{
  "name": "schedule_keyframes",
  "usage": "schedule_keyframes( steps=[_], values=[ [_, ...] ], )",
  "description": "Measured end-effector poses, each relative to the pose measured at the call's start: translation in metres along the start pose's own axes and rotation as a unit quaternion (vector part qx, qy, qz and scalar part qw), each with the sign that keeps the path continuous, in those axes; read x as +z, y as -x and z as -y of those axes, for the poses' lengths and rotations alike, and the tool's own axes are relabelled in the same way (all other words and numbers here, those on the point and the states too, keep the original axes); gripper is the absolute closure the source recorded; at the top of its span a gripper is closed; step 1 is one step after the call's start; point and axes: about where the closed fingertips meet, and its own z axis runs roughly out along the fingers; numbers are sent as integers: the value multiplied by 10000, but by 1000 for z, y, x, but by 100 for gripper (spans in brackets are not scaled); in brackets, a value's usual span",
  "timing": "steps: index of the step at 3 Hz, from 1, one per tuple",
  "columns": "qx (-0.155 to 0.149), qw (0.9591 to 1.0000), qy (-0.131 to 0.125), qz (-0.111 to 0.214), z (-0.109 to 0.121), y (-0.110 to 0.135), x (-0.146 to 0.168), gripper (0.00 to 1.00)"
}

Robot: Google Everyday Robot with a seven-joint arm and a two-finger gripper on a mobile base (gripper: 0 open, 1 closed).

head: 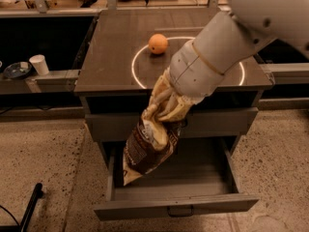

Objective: Place brown chip bag into middle drawer

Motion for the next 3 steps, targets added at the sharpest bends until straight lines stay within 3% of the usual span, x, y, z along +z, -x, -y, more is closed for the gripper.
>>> schedule_keyframes(
  steps=[1, 2, 3],
  values=[
    [1049, 9919, 597, -384, -21, -53, 35, 100],
    [1480, 9863, 580, -446, -21, -55, 35, 100],
    [1515, 9870, 528, -78, -24, -58, 34, 100]
  ],
)
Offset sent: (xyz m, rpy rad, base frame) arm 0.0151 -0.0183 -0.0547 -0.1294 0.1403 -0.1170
